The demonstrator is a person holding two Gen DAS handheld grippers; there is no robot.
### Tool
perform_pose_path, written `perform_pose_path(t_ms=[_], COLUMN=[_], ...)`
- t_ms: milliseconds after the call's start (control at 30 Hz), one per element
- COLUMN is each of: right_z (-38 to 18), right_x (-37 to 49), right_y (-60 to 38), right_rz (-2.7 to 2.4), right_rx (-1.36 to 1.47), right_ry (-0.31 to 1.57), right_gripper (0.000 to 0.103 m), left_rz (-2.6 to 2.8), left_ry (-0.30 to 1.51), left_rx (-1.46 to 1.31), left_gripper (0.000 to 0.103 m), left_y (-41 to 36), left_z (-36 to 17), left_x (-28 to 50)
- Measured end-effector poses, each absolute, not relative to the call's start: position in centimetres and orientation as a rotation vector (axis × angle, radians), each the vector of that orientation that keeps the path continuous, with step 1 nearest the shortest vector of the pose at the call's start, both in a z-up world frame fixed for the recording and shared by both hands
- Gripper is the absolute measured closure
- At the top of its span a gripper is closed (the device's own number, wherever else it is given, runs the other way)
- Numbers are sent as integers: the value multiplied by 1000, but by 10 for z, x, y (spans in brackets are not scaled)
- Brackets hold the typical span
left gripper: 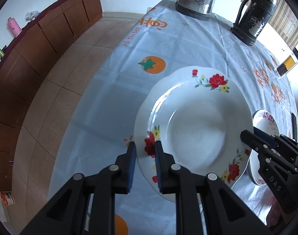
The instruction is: Organize plates and bowls
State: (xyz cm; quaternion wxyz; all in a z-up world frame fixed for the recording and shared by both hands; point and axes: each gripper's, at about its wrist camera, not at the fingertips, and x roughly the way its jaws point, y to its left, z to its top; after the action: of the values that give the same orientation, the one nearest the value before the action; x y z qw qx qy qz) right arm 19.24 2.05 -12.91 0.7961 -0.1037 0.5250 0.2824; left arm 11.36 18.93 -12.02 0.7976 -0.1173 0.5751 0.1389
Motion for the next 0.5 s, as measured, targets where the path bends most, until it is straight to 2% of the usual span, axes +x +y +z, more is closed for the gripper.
perform_pose_path(t_ms=[500], right_z=[-127], right_x=[187], right_y=[-5], right_rz=[582], right_rx=[-204], right_ry=[1124], right_gripper=[84], left_rz=[272], left_ry=[1231], left_rx=[-238], left_gripper=[87], left_y=[168], left_z=[-115], left_x=[115])
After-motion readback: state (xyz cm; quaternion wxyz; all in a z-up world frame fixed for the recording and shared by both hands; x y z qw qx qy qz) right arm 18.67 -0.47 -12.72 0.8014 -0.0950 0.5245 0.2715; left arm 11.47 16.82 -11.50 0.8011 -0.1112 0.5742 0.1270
